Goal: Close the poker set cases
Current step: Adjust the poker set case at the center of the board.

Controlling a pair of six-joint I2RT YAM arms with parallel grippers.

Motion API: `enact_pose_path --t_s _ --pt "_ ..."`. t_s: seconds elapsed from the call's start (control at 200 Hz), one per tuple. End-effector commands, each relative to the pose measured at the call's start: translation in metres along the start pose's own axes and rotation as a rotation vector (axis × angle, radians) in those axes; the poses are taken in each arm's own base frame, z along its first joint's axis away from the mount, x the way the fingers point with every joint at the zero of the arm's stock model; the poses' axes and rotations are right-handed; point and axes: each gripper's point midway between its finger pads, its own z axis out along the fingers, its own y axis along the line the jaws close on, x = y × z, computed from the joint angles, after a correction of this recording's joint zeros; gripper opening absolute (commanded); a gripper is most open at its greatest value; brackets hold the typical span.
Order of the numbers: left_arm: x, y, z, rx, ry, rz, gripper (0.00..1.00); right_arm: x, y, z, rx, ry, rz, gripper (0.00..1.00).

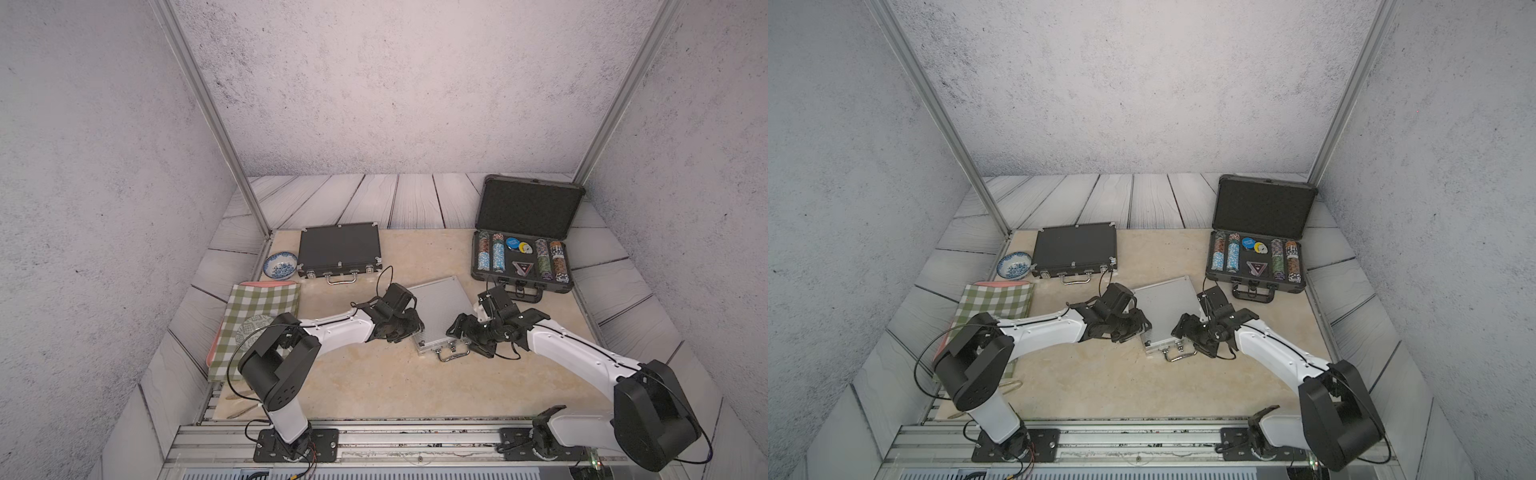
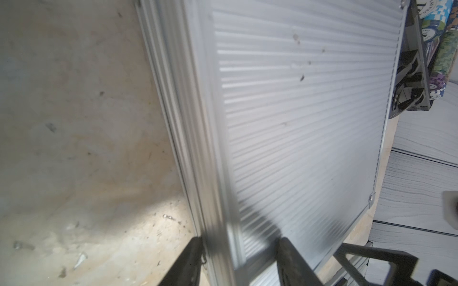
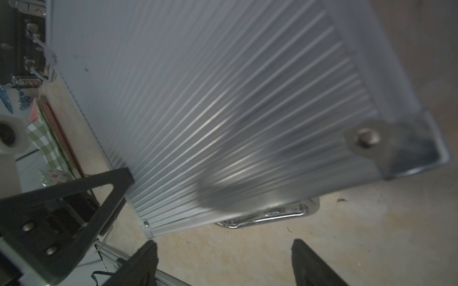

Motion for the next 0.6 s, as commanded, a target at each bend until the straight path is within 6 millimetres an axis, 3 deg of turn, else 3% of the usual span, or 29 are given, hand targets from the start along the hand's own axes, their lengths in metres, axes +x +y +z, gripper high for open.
enact_pose_path --t_s 0.0,0.345,0.596 --pt "0.015 0.044 0.003 -0.168 0.037 -0.015 0.48 -0.008 0.003 0.006 -0.084 -0.073 0.151 0.85" --pt "0.015 0.051 -0.002 -0.199 0.024 0.015 0.45 -0.012 0.007 0.006 -0.131 -0.151 0.286 0.78" --pt "0.015 0.055 -0.003 -0.213 0.017 0.03 0.44 -0.009 0.01 0.021 -0.123 -0.139 0.351 0.77"
